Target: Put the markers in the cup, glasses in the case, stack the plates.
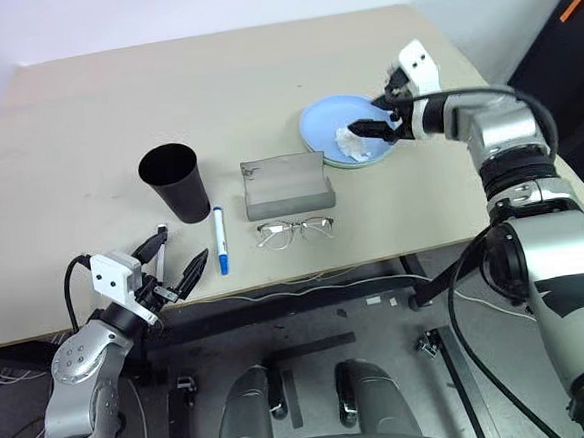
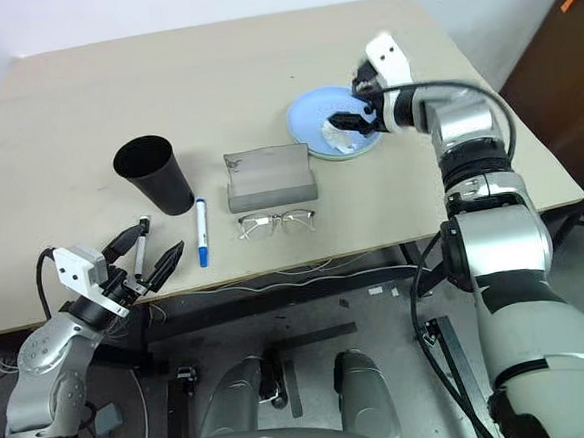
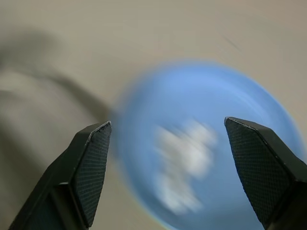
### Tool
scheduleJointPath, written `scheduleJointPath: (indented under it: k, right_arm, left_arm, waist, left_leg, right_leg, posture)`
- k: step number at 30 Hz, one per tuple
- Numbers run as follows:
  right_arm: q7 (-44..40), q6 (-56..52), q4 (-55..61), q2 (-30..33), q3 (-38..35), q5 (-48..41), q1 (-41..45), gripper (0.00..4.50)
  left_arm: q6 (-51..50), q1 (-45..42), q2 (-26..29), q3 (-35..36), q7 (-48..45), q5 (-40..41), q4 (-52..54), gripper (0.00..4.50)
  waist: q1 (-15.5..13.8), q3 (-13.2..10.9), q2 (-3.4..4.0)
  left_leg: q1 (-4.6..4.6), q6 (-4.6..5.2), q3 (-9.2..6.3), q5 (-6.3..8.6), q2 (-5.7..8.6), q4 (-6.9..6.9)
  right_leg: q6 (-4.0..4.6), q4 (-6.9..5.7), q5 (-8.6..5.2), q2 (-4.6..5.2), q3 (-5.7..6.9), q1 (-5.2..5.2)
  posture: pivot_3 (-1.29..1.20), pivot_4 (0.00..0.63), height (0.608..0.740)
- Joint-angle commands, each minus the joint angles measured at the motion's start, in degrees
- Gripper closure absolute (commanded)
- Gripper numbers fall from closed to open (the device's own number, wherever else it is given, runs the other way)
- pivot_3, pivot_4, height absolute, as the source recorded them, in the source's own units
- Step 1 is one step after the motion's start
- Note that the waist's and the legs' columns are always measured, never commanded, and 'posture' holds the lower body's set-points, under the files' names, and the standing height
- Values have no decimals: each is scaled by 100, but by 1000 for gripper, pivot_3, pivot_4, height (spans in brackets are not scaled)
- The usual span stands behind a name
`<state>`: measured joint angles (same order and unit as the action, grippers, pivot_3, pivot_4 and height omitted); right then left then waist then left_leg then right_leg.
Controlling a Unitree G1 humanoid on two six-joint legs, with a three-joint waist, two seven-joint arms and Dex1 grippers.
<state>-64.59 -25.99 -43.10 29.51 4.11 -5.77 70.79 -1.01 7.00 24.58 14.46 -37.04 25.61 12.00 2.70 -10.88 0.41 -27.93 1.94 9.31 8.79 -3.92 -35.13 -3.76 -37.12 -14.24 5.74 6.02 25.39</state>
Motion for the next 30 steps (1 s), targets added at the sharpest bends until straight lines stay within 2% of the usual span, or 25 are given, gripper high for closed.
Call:
scheduleJointPath:
  k: [1, 7, 12, 16, 24, 30]
  right_arm:
    - [-990, -670, 1005, 20, 317, -396, -110, 507]
    - [-1772, -1219, 906, -259, 1105, -296, 113, 507]
    - [-2093, -1021, 543, -521, 1527, -108, 224, 507]
    - [-2268, -842, 181, -733, 1717, 24, 276, 507]
    - [-2469, -731, -90, -1045, 1856, 153, 245, 507]
    - [-2497, -733, -254, -1202, 1918, 266, 229, 507]
  left_arm:
    - [-25, -10, 66, 104, 18, 63, 208, 0]
    - [-31, -78, 60, 99, -31, 80, 179, 0]
    - [8, 28, 109, 162, -139, 104, 202, 0]
    - [-13, 139, 144, 204, -256, 204, 333, 0]
    - [-28, 425, 277, 253, -558, 477, 741, 0]
    - [-97, 547, 469, 327, -762, 645, 949, 0]
  waist:
    - [-13, 0, 0]
    - [-17, 2, -3]
    - [-24, 2, -3]
    - [-17, 3, -5]
    - [-15, 3, -6]
    - [-15, 3, -6]
  left_leg:
    - [0, 0, -1, 0, 0, 0]
    - [2, 0, 0, 1, 4, -3]
    - [-21, -1, 3, 1, 4, 0]
    - [-47, -3, 8, 0, 4, -2]
    - [-48, -2, 17, -1, 3, -9]
    - [-47, -3, 17, 0, 2, -7]
  right_leg:
    - [0, 0, 0, 0, 0, 0]
    - [30, 7, 0, 14, 4, 13]
    - [34, 6, 12, 15, 7, 43]
    - [31, 4, 14, 14, 6, 77]
    - [12, 2, 26, 15, 9, 79]
    - [31, 2, 32, 16, 10, 84]
  posture:
    - [0, 150, 727]
    - [0, 150, 727]
    - [0, 150, 727]
    - [0, 150, 727]
    - [0, 150, 727]
    - [0, 150, 727]
